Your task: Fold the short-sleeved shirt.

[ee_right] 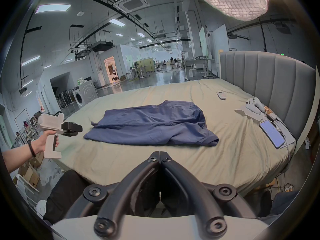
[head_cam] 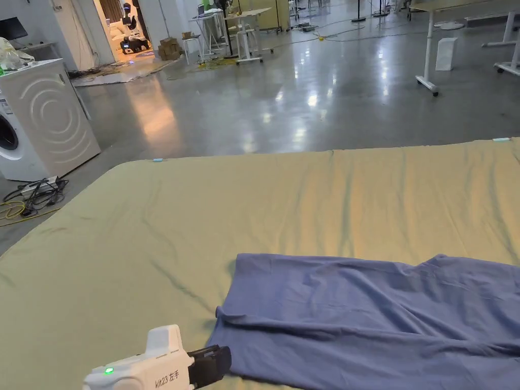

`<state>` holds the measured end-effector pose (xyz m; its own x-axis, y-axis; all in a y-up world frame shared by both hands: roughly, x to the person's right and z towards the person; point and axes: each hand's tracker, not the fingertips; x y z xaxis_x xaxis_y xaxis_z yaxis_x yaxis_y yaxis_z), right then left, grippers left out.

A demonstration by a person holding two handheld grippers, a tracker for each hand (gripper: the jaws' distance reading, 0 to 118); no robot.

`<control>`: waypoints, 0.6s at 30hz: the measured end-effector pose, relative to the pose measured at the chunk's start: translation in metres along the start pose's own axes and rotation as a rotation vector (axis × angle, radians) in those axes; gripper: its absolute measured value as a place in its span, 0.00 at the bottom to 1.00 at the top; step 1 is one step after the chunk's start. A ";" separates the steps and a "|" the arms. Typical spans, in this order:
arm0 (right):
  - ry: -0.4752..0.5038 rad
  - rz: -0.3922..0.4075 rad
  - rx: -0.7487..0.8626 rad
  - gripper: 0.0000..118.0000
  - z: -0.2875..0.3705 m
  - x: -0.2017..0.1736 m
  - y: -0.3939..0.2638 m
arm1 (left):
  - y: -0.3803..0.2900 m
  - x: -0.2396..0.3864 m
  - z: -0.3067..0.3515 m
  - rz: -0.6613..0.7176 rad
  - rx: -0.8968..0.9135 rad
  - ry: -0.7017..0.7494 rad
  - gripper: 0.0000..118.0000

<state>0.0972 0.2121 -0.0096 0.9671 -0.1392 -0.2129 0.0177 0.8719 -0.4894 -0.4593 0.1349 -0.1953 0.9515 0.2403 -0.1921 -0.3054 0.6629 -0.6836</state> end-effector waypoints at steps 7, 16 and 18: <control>-0.007 -0.008 -0.093 0.00 0.001 -0.005 -0.018 | 0.014 0.010 -0.050 0.064 -0.008 0.045 0.61; 0.013 -0.060 -0.122 0.00 -0.008 0.001 -0.023 | 0.008 0.034 -0.077 -0.155 -0.115 0.168 0.31; 0.008 -0.071 -0.117 0.00 -0.013 0.007 -0.018 | 0.017 0.040 -0.079 -0.156 -0.140 0.176 0.30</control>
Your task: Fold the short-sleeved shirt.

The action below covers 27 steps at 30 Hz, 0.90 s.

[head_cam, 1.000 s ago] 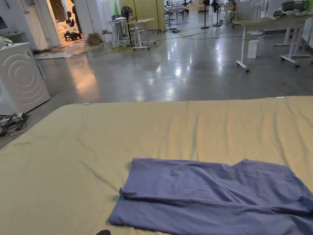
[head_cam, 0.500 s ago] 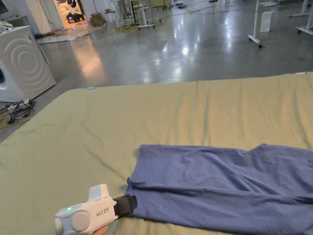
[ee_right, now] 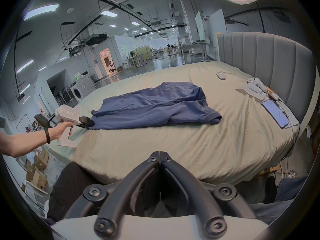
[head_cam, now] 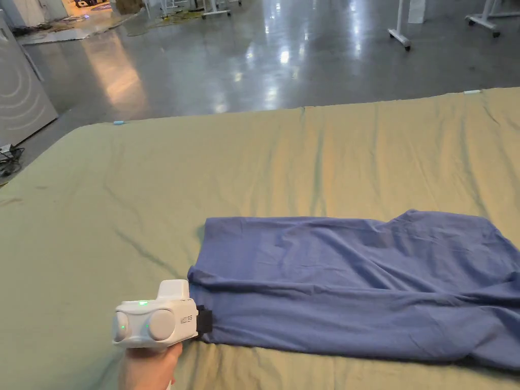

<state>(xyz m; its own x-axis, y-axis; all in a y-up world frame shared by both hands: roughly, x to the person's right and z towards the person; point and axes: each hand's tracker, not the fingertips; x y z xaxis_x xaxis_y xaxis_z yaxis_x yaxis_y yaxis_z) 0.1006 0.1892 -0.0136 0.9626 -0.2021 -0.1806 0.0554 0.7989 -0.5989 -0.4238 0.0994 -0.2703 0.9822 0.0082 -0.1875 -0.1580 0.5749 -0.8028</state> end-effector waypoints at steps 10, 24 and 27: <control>-0.129 -0.108 -0.065 0.69 -0.114 0.085 0.069 | 0.011 0.000 -0.005 -0.062 -0.094 0.006 0.30; -0.269 0.133 -0.202 0.08 -0.226 0.115 0.077 | -0.006 0.010 0.010 -0.174 -0.017 -0.002 0.08; -0.262 0.100 -0.184 0.06 -0.218 0.119 0.084 | -0.001 0.001 0.030 -0.085 0.052 -0.053 0.07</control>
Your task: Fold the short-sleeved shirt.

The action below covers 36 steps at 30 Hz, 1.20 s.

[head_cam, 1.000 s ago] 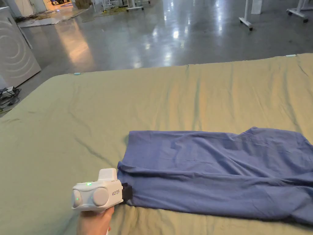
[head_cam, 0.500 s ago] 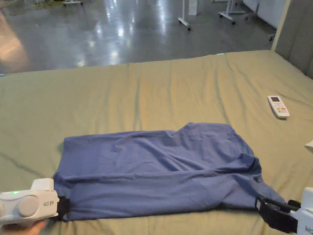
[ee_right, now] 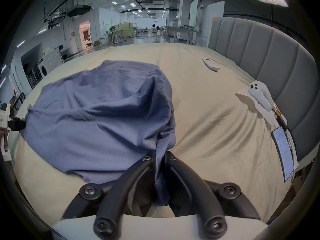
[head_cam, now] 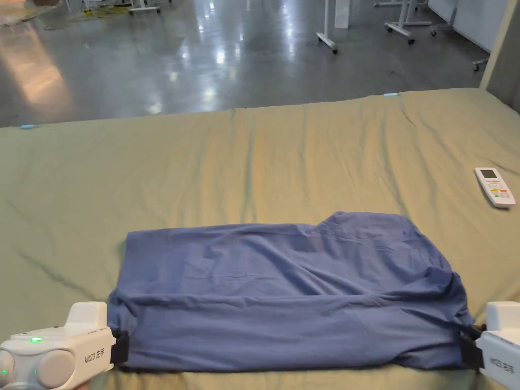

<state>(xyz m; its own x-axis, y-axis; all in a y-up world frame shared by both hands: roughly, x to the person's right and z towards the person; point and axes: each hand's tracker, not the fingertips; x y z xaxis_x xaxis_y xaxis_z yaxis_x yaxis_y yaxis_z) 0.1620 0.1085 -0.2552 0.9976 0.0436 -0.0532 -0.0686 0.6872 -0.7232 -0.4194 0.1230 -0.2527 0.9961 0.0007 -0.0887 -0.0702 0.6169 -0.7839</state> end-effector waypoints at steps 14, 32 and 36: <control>-0.044 -0.101 0.067 0.05 0.102 0.012 -0.073 | -0.079 -0.042 0.111 0.098 0.083 -0.096 0.07; 0.094 -0.082 0.170 0.66 0.177 -0.004 -0.117 | -0.157 -0.041 0.170 0.134 0.241 -0.081 0.67; 0.109 -0.006 0.311 0.66 0.227 -0.025 -0.101 | -0.143 -0.017 0.227 0.062 0.418 -0.053 0.67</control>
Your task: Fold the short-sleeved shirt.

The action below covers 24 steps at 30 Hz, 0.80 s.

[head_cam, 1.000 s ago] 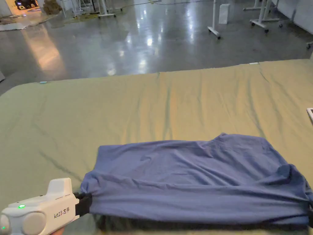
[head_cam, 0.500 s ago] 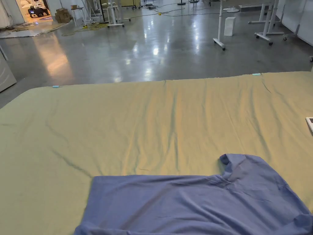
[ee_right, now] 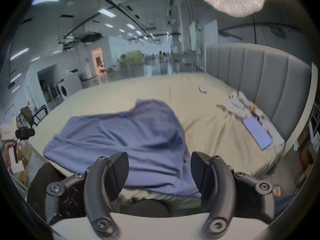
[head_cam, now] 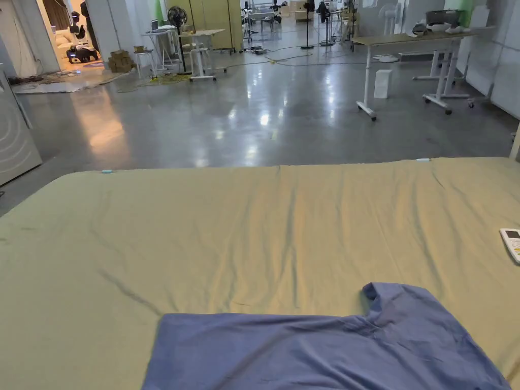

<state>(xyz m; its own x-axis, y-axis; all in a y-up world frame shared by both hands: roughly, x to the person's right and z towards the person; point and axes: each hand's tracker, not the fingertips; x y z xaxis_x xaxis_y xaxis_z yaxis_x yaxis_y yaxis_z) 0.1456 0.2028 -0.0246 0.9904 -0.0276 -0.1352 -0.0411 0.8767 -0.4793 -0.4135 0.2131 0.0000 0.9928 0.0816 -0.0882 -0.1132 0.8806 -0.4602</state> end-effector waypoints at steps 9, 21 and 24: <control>0.053 0.079 0.214 0.62 0.053 -0.059 0.042 | 0.035 0.087 0.084 -0.130 0.277 -0.001 0.63; 0.086 0.134 0.249 0.00 0.075 -0.086 0.046 | 0.033 0.111 0.126 -0.205 0.343 -0.089 0.00; 0.130 0.068 0.233 0.00 0.072 -0.084 0.047 | 0.035 0.111 0.122 -0.210 0.306 -0.076 0.00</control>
<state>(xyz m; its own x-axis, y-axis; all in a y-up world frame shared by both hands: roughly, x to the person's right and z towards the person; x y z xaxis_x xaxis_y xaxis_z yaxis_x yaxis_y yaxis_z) 0.0699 0.2803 0.0264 0.9605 -0.0127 -0.2780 -0.0609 0.9651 -0.2546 -0.3028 0.3097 0.0817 0.9945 -0.0914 0.0513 0.0991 0.9795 -0.1751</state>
